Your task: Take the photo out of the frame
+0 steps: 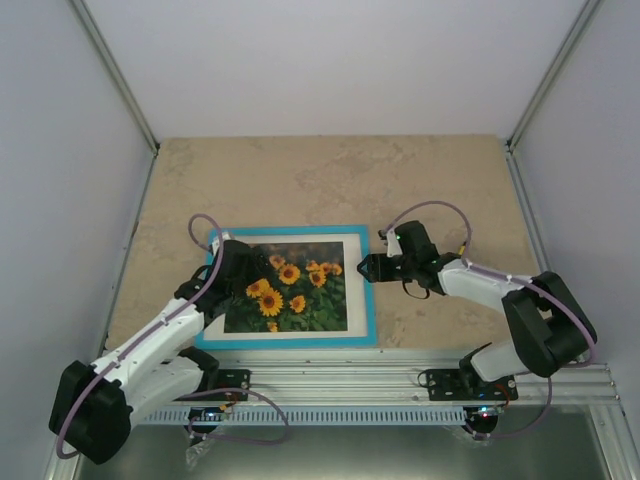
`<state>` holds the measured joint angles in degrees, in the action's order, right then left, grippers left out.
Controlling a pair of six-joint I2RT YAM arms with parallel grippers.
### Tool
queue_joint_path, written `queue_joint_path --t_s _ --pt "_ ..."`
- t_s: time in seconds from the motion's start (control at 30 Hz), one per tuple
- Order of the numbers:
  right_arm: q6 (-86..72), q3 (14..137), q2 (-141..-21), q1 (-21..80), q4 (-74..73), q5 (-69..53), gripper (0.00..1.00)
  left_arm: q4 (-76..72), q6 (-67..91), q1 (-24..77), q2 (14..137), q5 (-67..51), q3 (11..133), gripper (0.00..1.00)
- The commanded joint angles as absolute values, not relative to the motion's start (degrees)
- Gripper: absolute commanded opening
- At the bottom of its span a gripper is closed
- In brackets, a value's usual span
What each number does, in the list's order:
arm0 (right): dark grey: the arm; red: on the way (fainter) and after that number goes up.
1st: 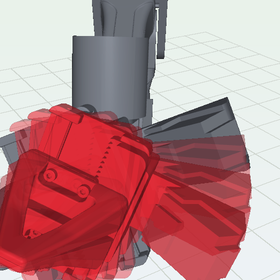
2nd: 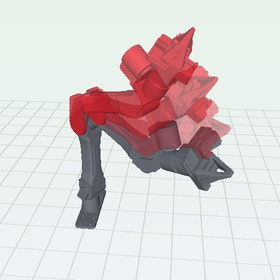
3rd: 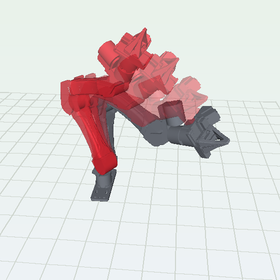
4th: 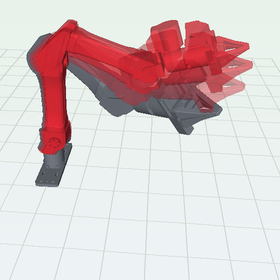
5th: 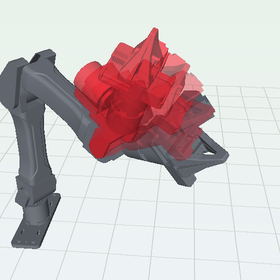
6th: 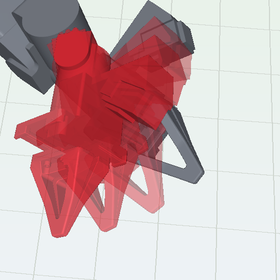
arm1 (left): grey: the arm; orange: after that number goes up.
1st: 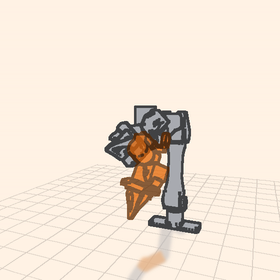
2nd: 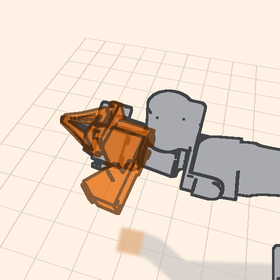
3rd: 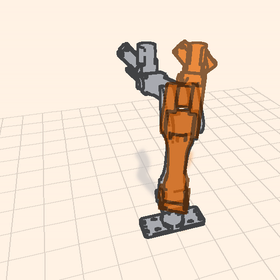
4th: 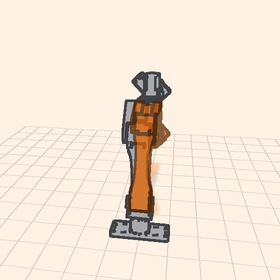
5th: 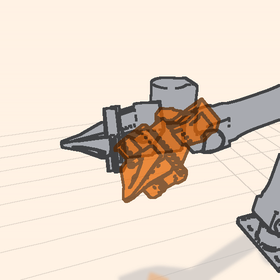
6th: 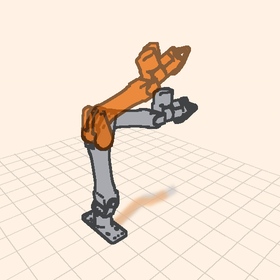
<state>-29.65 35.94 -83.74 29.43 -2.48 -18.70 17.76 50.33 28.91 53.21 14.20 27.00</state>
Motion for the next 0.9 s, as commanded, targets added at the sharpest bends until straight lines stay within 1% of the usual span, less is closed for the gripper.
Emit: queue_joint_path --t_s 0.0,0.23,0.43,0.5,0.6,0.67,0.87 --pt "-27.55 39.1 -82.09 34.02 -8.23 -6.98 0.7 23.05 47.96 26.72 55.89 16.03 31.0 1.0" --pt "-27.94 39.62 -83.0 40.15 -9.46 1.23 0.69 30.4 45.84 24.66 63.85 16.27 38.9 1.0" --pt "-28.17 38.23 -83.27 42.82 -7.8 5.55 0.67 40.13 40.3 22.95 70.76 18.04 48.88 1.0" --pt "-27.98 37.83 -83.24 43.24 -7.17 5.75 0.67 43.01 37.69 20.83 72.91 19.67 51.42 1.0" --pt "-27.82 37.34 -83.2 43.41 -6.52 6.02 0.66 44.73 33.65 16.01 75.86 18.99 53.21 1.0" --pt "-27.8 37.07 -83.03 43.5 -6.36 6.06 0.64 43.76 31.55 13.03 77.49 16.3 53.62 0.99" --pt "-27.7 36.48 -82.06 43.95 -6.0 6.42 0.6 43.19 27.92 7.27 83.44 14.06 54.67 0.98"
